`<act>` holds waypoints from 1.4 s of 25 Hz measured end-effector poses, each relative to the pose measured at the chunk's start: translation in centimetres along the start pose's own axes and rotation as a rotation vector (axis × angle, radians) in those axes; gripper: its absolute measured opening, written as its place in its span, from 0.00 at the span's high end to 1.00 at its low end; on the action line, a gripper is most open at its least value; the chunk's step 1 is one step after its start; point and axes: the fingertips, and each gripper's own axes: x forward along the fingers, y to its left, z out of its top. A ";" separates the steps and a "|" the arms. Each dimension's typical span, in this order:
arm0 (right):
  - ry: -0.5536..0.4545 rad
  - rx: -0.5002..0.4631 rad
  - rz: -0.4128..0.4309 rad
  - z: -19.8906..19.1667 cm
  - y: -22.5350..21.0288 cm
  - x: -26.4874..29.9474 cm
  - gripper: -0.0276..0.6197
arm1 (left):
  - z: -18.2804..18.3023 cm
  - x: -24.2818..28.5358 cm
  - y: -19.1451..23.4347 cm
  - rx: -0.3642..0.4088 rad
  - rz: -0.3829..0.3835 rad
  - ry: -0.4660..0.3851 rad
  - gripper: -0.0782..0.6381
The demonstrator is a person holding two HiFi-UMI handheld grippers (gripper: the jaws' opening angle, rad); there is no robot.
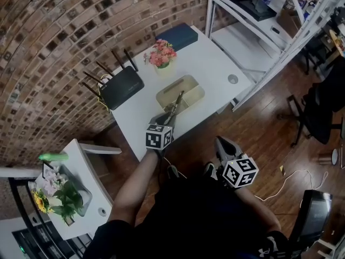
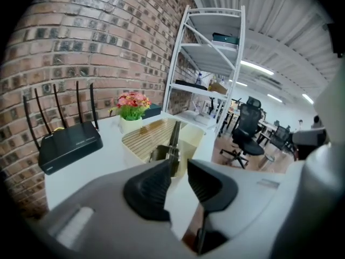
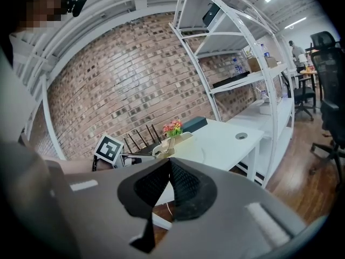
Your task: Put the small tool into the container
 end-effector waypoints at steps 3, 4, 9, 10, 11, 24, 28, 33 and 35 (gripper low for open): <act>0.005 -0.003 0.009 -0.1 0.2 0.1 0.94 | -0.2 -1.0 0.1 -0.015 0.012 -0.016 0.76; 0.006 -0.002 0.011 -0.1 0.3 0.2 0.94 | -0.2 -1.4 -0.1 -0.023 0.010 -0.024 0.76; 0.023 -0.007 0.043 -0.4 1.2 0.9 0.94 | -0.1 -4.8 -3.1 -0.104 -0.066 -0.091 0.77; 0.026 -0.010 0.052 -0.5 1.5 1.1 0.94 | 0.1 -5.7 -3.9 -0.109 -0.090 -0.106 0.77; 0.030 -0.013 0.062 -0.6 1.8 1.3 0.95 | 0.2 -6.5 -4.8 -0.107 -0.115 -0.120 0.77; 0.038 -0.084 0.151 -0.8 5.3 2.7 0.94 | -1.2 -13.2 -10.1 -0.217 -0.226 -0.213 0.88; 0.025 -0.119 0.180 -0.5 6.3 2.6 0.95 | -1.6 -13.5 -10.0 -0.191 -0.191 -0.216 0.89; 0.012 -0.157 0.206 -0.5 7.1 2.4 0.94 | -2.3 -13.6 -9.6 -0.201 -0.161 -0.204 0.89; 0.008 -0.165 0.218 -0.5 7.3 2.2 0.94 | -2.3 -13.6 -9.6 -0.197 -0.162 -0.204 0.89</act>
